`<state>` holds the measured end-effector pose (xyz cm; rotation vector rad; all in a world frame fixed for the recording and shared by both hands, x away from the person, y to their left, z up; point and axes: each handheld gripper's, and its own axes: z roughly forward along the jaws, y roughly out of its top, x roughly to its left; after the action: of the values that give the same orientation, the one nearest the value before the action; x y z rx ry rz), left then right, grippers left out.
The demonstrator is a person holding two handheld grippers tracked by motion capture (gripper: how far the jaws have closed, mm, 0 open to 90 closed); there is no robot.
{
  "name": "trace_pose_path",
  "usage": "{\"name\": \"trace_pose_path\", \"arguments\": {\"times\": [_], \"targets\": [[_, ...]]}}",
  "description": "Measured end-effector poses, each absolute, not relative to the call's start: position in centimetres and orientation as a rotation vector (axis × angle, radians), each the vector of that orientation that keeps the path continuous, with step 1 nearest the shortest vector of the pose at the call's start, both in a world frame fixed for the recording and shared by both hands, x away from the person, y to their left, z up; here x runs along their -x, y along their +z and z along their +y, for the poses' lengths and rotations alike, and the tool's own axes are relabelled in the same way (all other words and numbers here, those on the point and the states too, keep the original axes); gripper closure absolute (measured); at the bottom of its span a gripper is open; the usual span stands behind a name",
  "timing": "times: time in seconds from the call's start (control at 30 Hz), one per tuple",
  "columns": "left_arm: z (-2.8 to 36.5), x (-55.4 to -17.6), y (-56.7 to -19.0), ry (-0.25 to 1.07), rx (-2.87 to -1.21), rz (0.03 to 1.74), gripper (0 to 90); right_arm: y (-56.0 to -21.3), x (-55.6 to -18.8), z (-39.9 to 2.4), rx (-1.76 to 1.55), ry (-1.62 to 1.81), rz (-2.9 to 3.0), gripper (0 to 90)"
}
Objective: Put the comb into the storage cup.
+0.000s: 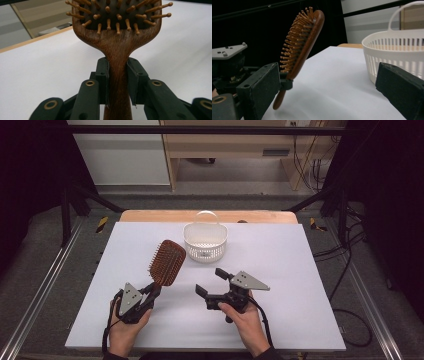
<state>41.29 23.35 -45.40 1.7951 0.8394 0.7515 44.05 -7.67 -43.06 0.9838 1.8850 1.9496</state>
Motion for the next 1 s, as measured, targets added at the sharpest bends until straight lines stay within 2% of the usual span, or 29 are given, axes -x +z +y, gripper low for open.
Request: {"name": "trace_pose_path", "arguments": {"times": [0.37,0.87,1.0], "targets": [[22.8,-40.9,-45.0,0.769,-1.788,0.804,72.2,-40.7,-45.8,-5.9,-1.015,2.037,1.896,6.9],[21.6,-40.1,-44.9,0.799,-1.803,0.746,72.2,-39.7,-46.7,-2.8,-1.026,2.106,1.939,8.8],[21.4,-40.0,-44.9,0.806,-1.807,0.735,72.2,-39.4,-47.1,-2.5,-1.026,2.114,1.963,11.6]]}}
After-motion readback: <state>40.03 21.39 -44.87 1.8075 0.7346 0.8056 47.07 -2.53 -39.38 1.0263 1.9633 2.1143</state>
